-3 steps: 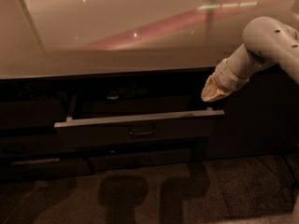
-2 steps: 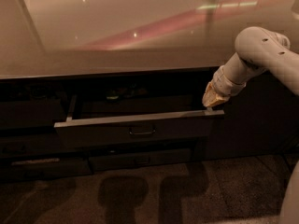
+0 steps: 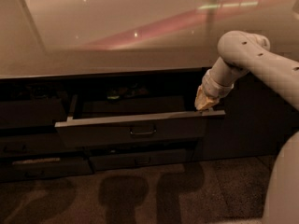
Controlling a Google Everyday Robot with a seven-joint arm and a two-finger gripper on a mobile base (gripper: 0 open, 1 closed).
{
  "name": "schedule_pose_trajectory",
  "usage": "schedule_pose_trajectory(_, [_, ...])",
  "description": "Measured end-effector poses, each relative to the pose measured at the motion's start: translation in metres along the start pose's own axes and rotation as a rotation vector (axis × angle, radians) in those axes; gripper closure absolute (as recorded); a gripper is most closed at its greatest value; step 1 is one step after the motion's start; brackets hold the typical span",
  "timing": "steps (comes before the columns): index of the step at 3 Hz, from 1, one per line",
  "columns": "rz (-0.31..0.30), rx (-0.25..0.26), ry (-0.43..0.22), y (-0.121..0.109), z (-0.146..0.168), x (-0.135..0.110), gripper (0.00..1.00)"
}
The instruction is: Open top drawer
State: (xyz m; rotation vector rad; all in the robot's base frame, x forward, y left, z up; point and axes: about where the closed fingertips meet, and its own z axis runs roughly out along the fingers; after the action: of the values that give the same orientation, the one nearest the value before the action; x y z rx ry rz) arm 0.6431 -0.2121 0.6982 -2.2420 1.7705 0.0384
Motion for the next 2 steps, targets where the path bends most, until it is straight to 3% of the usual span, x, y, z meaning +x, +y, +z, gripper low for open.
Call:
schedule_pose_trajectory(1, [-0.079,-0.082,0.072,-0.0015,0.0349,-0.033,1.0])
schedule_pose_trajectory(2, [-0.079,-0.082,0.072,-0.0015,0.0349,-0.033,1.0])
